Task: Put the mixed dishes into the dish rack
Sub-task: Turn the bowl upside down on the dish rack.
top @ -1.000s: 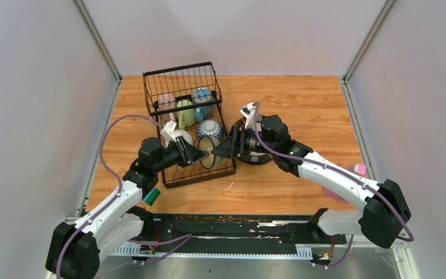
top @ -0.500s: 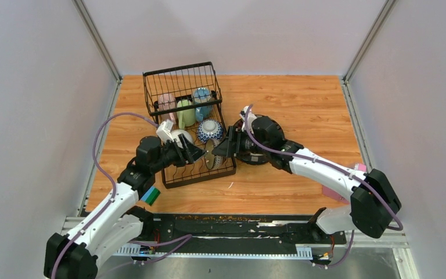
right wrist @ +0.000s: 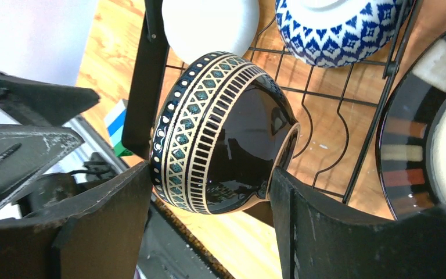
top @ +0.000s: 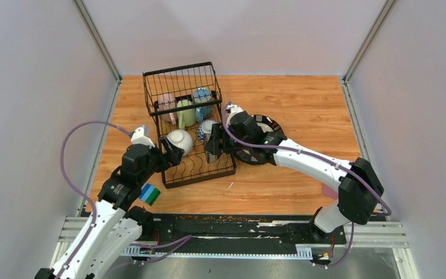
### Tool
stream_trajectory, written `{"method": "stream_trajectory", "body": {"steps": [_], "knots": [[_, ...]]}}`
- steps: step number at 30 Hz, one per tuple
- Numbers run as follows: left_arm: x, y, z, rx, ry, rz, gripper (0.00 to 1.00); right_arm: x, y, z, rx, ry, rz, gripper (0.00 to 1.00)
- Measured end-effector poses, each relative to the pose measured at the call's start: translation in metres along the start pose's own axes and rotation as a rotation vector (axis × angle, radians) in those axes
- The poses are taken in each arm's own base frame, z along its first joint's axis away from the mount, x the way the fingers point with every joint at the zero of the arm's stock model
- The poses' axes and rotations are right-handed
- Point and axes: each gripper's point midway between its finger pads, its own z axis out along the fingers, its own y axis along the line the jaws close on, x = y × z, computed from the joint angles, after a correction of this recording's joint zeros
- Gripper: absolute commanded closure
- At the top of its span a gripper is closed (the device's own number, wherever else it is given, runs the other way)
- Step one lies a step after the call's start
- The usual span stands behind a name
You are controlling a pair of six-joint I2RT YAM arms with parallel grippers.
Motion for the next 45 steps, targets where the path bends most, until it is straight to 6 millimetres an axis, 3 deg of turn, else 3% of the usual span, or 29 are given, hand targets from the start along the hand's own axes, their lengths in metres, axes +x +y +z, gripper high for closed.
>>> {"method": "stream_trajectory", "body": {"steps": [7, 13, 23, 37, 45], "knots": [[-0.009, 0.057, -0.034, -0.276, -0.111, -0.013, 0.00, 0.021, 0.012, 0.020, 0.190, -0.003, -0.241, 0.55], [-0.009, 0.080, -0.052, -0.377, -0.158, -0.032, 0.00, 0.035, 0.007, 0.039, 0.343, 0.018, -0.418, 0.54], [-0.009, 0.090, -0.059, -0.421, -0.177, -0.042, 0.00, 0.026, -0.008, 0.044, 0.495, 0.022, -0.595, 0.51], [-0.016, 0.090, -0.069, -0.405, -0.241, -0.073, 0.00, 0.063, -0.004, 0.065, 0.556, 0.136, -0.838, 0.47], [-0.020, 0.097, -0.082, -0.427, -0.290, -0.090, 0.00, 0.068, -0.004, 0.071, 0.594, 0.153, -0.939, 0.41]]}}
